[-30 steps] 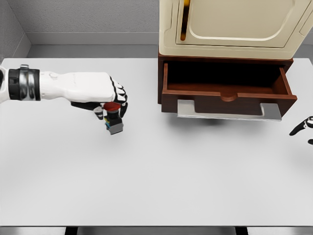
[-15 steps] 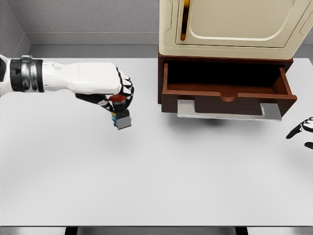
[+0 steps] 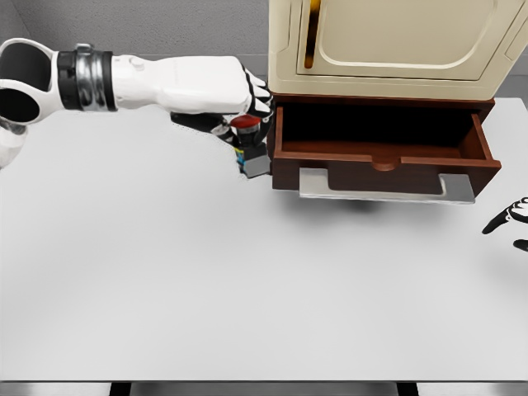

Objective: Put the switch into the drawer with left arm, and close the drawer with right arm

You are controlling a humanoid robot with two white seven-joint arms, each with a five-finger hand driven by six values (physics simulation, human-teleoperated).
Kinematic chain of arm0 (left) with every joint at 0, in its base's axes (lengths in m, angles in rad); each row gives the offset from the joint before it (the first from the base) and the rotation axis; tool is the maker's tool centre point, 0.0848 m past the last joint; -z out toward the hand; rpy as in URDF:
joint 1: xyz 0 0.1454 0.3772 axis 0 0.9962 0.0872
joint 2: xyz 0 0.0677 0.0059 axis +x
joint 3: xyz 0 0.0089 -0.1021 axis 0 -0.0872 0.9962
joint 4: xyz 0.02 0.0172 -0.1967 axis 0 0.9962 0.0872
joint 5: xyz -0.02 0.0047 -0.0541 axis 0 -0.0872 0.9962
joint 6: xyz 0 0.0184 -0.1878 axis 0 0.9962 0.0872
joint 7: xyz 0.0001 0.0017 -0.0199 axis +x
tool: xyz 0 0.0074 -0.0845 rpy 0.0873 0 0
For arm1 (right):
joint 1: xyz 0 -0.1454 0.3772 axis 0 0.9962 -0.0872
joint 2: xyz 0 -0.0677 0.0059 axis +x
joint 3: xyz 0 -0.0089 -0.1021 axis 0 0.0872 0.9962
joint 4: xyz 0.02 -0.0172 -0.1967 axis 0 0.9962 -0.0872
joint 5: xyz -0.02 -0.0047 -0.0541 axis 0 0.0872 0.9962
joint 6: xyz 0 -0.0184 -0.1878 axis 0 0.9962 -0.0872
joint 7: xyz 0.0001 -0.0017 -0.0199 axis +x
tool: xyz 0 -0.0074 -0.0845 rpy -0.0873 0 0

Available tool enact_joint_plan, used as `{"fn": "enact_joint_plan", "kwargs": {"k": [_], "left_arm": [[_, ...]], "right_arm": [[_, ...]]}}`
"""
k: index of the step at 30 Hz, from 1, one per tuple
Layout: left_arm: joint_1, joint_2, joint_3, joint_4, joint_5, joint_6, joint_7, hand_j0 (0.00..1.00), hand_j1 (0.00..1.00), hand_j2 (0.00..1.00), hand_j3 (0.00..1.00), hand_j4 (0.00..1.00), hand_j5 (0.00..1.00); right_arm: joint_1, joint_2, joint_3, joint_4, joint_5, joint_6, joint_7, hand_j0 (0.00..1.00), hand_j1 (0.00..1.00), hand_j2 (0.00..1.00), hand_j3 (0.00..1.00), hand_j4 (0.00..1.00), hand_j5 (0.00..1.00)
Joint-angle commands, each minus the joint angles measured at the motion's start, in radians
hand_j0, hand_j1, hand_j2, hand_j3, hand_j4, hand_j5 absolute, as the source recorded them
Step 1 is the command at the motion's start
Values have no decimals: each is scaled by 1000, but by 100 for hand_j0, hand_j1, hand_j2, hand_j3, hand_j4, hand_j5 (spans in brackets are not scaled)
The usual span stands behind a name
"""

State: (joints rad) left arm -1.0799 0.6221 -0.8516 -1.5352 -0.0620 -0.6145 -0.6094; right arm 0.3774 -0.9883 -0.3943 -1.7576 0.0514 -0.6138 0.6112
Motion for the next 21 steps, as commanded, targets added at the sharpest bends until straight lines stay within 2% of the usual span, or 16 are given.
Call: {"fn": "enact_joint_plan", "kwargs": {"k": [1,3,5,7,9,10,14,17,21], "left_arm": [[-2,-59,0,29,5,4,-1,26,26,26,26,26,26],[-26,-104,2,61,7,4,-1,26,26,26,26,26,26],[-46,-160,0,139,7,4,-1,26,26,26,26,26,26],[-78,-223,0,234,7,4,-1,26,26,26,26,26,26],[-101,-326,0,385,5,4,-1,27,27,27,27,27,27],[-107,-361,-1,417,2,4,-1,27,27,27,27,27,27],[-127,-456,-6,440,-21,4,-1,27,27,27,27,27,27],[-130,-481,-6,474,-48,4,-1,30,30,30,30,30,30],[-130,-490,-6,481,-62,4,-1,34,34,34,34,34,34]], "right_arm": [[0,-1,0,0,-7,3,0,62,62,62,62,62,62],[0,-1,0,0,-7,3,0,62,62,62,62,62,62],[0,-1,0,0,-7,3,0,62,62,62,62,62,62],[0,-1,0,0,-7,3,0,62,62,62,62,62,62],[0,-1,0,0,-7,3,0,62,62,62,62,62,62],[0,-1,3,0,-7,3,0,62,62,62,62,62,62],[0,-1,11,0,-7,3,0,62,62,62,62,62,62],[0,-1,11,0,-7,3,0,62,62,62,62,62,62],[0,-1,11,0,-7,3,0,62,62,62,62,62,62]]}}
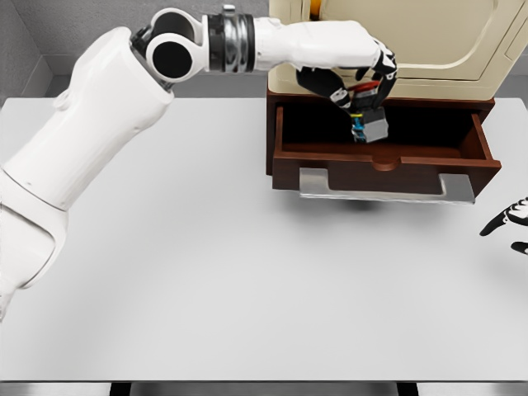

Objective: Put the switch into the drawer with left arm, and close the drawer with right arm

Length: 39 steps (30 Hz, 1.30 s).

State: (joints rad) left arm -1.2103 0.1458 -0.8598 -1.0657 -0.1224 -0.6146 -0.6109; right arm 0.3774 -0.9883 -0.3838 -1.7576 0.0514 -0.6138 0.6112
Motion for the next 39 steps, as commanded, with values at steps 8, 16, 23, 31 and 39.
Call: {"fn": "enact_joint_plan", "kwargs": {"k": [8,16,23,31,39], "left_arm": [[2,-17,1,39,-16,4,0,37,37,37,37,37,37],[2,-15,1,92,-8,4,0,67,67,67,67,67,67],[2,-15,2,93,-6,4,0,81,81,81,81,81,81],[17,-35,1,70,-5,4,0,94,94,94,94,94,94],[38,43,-19,-223,-5,4,0,96,96,96,96,96,96]], "right_arm": [[0,-1,0,0,-7,3,0,62,62,62,62,62,62],[0,-1,0,0,-7,3,0,62,62,62,62,62,62],[0,-1,0,0,-7,3,0,62,62,62,62,62,62],[0,0,10,0,-7,3,0,62,62,62,62,62,62],[2,-1,11,0,-7,3,0,62,62,62,62,62,62]]}}
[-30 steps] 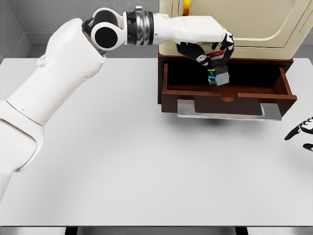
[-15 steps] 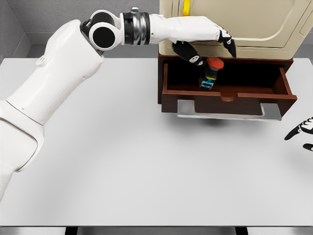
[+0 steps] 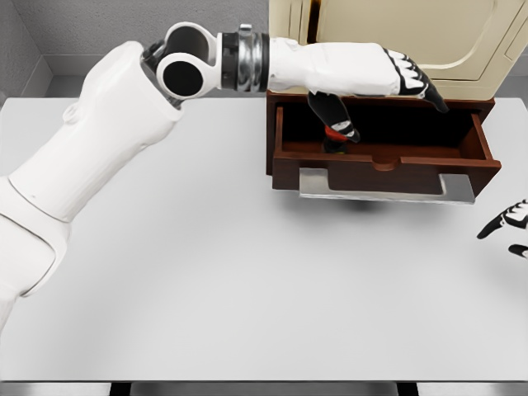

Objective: Put the switch into the drawer with left arm, and close the drawer with right arm

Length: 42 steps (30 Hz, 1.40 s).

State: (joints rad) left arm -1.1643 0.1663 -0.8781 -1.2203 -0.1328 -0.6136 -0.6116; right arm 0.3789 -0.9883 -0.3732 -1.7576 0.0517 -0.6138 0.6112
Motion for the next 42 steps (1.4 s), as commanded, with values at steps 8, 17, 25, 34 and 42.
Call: {"fn": "enact_joint_plan", "kwargs": {"k": [8,17,25,34,42], "left_arm": [[72,323,-1,-209,64,3,3,97,97,97,97,97,97],[-144,575,-527,-544,826,298,35,95,95,95,95,95,95],[-204,504,-484,-544,1092,816,339,100,100,100,100,100,100],[-183,487,-487,-533,1081,845,357,100,100,100,100,100,100],[-163,432,-486,-475,1052,870,395,100,100,100,100,100,100]], "right_arm": [[-2,0,14,0,-6,3,0,62,62,62,62,62,62],[-2,0,14,0,-6,3,0,63,63,63,63,63,63],[-2,-1,13,0,-6,3,0,63,63,63,63,63,63],[-3,0,13,0,-6,3,0,63,63,63,63,63,63],[-2,-1,13,0,-6,3,0,63,63,63,63,63,63]]}}
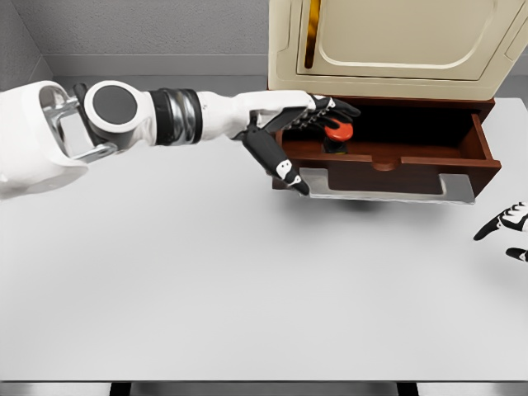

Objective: Put the switch into the drawer with left arm, and close the drawer with right arm

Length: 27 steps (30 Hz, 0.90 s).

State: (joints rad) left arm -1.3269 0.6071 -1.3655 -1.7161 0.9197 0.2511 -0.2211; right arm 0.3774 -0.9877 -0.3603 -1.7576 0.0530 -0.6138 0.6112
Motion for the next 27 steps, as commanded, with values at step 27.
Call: {"fn": "enact_joint_plan", "kwargs": {"k": [27], "left_arm": [[-6,-214,36,188,4,-6,-147,100,100,100,100,100,100]], "right_arm": [[0,0,1,0,-7,3,0,63,63,63,63,63,63]]}}
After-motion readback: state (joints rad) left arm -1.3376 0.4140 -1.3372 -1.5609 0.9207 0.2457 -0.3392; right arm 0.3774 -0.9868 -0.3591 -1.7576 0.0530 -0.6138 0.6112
